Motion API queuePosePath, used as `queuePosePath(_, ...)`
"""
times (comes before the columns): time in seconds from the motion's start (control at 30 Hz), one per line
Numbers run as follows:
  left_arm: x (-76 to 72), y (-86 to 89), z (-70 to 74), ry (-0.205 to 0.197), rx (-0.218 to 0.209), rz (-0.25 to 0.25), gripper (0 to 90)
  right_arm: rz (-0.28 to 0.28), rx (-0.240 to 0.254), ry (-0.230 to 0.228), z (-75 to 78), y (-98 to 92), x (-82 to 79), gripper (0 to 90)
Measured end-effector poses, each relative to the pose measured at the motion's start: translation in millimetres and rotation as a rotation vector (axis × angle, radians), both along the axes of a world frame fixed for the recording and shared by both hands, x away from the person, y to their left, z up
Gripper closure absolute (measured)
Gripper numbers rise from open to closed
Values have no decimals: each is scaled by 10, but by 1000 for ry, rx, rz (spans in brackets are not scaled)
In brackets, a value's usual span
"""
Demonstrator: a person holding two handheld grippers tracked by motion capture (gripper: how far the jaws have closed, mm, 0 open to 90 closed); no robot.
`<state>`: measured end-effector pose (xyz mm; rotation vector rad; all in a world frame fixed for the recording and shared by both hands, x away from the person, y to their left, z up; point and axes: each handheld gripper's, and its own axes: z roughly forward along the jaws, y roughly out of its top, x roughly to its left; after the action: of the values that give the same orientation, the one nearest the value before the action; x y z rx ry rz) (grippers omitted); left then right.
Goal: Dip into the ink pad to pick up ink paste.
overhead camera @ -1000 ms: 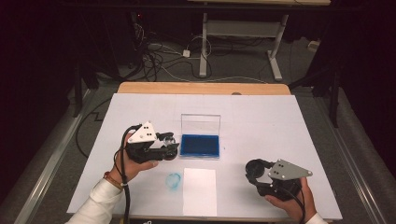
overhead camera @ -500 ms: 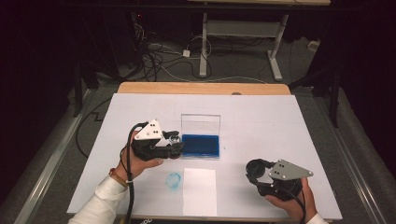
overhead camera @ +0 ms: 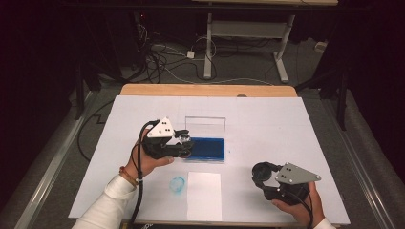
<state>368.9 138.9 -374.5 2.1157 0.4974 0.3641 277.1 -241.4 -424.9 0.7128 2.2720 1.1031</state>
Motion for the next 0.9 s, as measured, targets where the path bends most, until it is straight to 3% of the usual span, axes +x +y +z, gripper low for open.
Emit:
queuePosePath(0.33,185,-133,-28,26,-16,-1,547,-14,-5,6,-28,-3,7,385)
queuePosePath(0.9,498,-374,-447,98,10,23,547,0,-11,9,-38,13,-8,385)
